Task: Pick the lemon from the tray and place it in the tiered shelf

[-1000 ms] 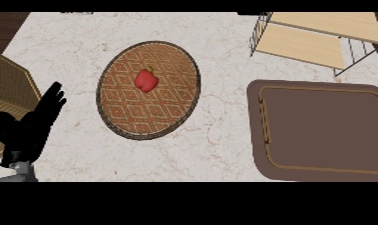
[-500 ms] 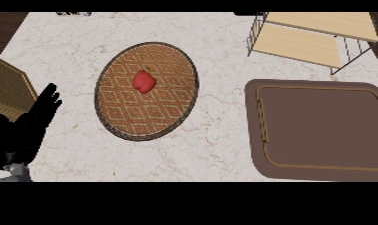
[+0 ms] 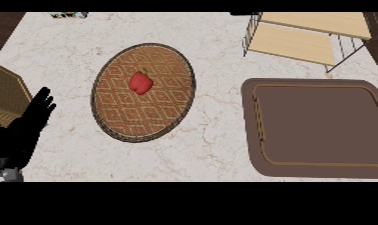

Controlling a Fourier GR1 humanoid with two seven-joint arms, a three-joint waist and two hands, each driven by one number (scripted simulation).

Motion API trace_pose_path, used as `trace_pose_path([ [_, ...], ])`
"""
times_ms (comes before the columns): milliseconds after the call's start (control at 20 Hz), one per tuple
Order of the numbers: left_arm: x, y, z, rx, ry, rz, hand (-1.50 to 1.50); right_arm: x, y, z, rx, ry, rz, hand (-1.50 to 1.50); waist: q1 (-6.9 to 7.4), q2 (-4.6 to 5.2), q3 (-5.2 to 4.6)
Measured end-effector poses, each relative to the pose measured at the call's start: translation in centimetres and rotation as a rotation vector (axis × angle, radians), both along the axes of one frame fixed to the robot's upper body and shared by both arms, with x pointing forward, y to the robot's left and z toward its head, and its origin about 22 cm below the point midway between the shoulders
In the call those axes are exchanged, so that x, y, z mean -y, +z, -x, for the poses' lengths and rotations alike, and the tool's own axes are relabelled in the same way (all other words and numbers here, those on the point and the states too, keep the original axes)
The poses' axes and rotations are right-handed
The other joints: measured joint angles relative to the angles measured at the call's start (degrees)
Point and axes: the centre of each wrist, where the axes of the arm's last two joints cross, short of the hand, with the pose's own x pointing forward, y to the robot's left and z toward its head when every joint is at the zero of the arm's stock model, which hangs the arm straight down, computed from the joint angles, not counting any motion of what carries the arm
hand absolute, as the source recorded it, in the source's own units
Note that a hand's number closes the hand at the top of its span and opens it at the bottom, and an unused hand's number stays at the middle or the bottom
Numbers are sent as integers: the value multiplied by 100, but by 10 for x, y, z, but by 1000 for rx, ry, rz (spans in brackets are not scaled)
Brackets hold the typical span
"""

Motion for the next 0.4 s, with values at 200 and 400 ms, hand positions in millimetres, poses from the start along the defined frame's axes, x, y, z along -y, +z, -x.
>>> trace_pose_path([
  [200, 2, -2, 4, 7, 9, 1, 0, 44, 14, 60, -38, -39, 12, -150, -34, -3, 5],
  [400, 2, -3, 3, 5, 12, -2, 0, 78, 23, 118, -58, -33, 19, -150, -66, 4, 9],
])
